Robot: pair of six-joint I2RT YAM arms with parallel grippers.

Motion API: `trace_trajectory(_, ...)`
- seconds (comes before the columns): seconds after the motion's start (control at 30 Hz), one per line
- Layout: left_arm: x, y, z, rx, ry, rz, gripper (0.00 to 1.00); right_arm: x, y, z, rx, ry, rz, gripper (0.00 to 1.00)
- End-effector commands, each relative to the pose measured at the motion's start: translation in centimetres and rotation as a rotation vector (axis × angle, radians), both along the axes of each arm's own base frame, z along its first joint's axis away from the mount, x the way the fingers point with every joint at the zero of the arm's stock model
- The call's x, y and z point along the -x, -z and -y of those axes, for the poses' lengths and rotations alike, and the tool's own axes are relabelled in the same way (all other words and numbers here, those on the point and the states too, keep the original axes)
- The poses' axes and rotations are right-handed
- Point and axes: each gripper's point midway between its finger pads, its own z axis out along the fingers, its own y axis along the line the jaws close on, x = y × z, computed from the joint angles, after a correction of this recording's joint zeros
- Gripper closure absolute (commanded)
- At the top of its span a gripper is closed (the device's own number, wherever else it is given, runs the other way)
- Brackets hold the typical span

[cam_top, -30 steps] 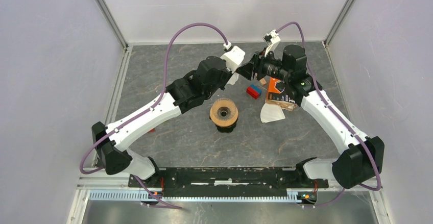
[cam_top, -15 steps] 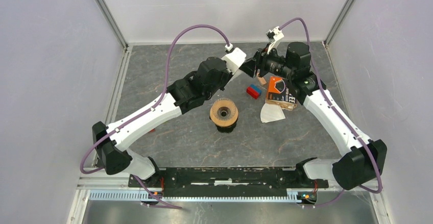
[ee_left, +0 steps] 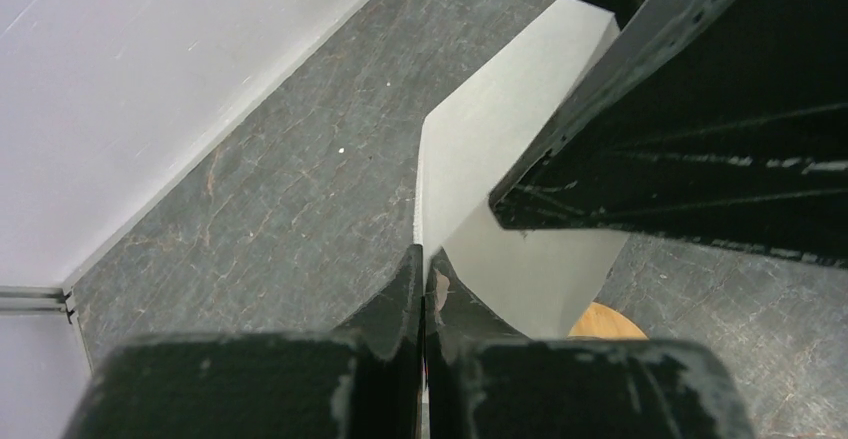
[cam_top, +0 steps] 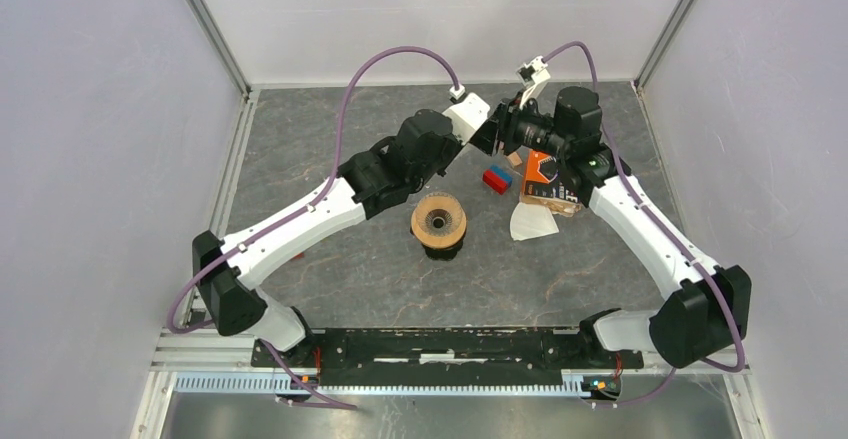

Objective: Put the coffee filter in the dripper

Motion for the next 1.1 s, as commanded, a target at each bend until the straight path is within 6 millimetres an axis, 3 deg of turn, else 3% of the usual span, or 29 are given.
trace_trajectory(0.0,-0.6,-2.7,1.0,0.050,-0.003,0.058,0.98,0.0,-0.4,-0.8,-0.037,-0.016,0.003,0.47)
trace_trajectory(0.27,-0.5,-3.8,0.3,0.064,-0.020,0.085,0.98,-0.7,1.4,0.0,0.019,0.045,-0.014,0.58)
trace_trajectory(0.43,-0.4,-4.1,0.1,0.069,-0.024,0.091,0.98,-1.1,1.6,0.4,0.049,0.065,0.000,0.64)
trace_trajectory(0.67,-0.4,-4.4,-0.4,0.071,-0.032,0.102,0.98,-1.1,1.7,1.2,0.096,0.090,0.033,0.82)
trace_trajectory(1.07,-0.5,-4.3,-0.3,0.083,-0.023,0.089,0.98,-1.0,1.6,1.6,0.126,0.104,0.058,0.96)
